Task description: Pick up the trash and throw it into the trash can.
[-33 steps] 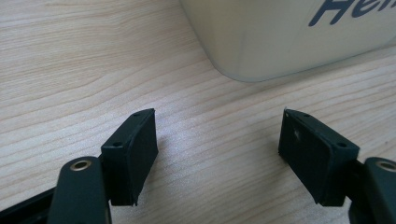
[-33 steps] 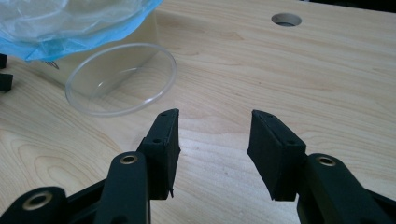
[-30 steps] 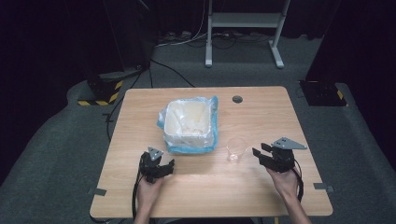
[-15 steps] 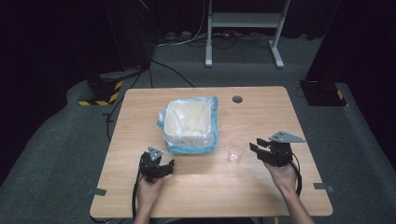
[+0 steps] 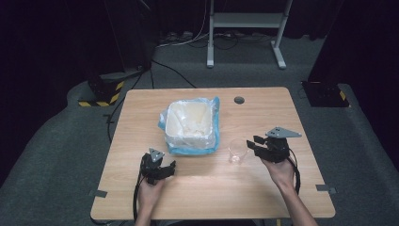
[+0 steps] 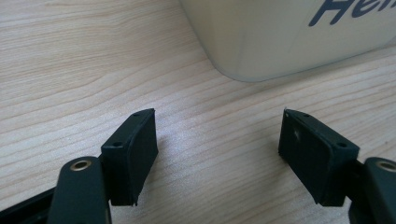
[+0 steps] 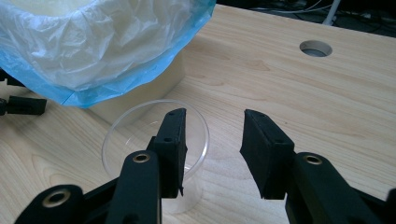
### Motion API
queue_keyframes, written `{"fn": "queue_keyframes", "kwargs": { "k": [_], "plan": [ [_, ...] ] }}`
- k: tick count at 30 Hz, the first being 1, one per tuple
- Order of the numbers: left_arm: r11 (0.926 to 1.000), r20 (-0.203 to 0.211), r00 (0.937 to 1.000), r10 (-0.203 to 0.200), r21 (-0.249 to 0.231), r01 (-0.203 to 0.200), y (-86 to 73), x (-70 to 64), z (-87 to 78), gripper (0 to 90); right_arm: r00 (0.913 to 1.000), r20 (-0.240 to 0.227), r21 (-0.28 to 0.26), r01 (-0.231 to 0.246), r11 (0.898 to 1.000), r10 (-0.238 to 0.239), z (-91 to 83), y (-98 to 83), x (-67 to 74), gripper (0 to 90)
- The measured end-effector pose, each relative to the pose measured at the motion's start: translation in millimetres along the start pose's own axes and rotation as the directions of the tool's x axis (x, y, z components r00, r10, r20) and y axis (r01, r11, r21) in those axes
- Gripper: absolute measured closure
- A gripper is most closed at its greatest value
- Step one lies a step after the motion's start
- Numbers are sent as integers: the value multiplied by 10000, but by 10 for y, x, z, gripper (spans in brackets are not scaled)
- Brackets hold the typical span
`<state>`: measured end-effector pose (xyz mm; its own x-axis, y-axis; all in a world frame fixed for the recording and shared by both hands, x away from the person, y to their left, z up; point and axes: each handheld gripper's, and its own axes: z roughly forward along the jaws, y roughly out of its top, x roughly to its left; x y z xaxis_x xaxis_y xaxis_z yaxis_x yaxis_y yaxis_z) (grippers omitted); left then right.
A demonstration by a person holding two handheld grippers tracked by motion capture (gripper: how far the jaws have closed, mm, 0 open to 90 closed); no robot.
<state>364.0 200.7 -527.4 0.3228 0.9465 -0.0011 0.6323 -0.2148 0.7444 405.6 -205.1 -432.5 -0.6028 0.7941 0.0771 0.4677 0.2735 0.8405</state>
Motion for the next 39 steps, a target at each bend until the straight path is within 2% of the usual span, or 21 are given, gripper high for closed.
{"fn": "queue_keyframes", "kwargs": {
  "k": [21, 39],
  "plan": [
    [10000, 4, 10000, -4, 1, 4, 0, 0, 0, 277, 9999, -33, 748, -145, 9971, 148, 263, 11, -59, 621],
    [10000, 5, 10000, -5, 3, 5, 0, 0, 0, 278, 9993, -384, 1249, 38, 9922, 11, 353, -6, -64, 765]
  ]
}}
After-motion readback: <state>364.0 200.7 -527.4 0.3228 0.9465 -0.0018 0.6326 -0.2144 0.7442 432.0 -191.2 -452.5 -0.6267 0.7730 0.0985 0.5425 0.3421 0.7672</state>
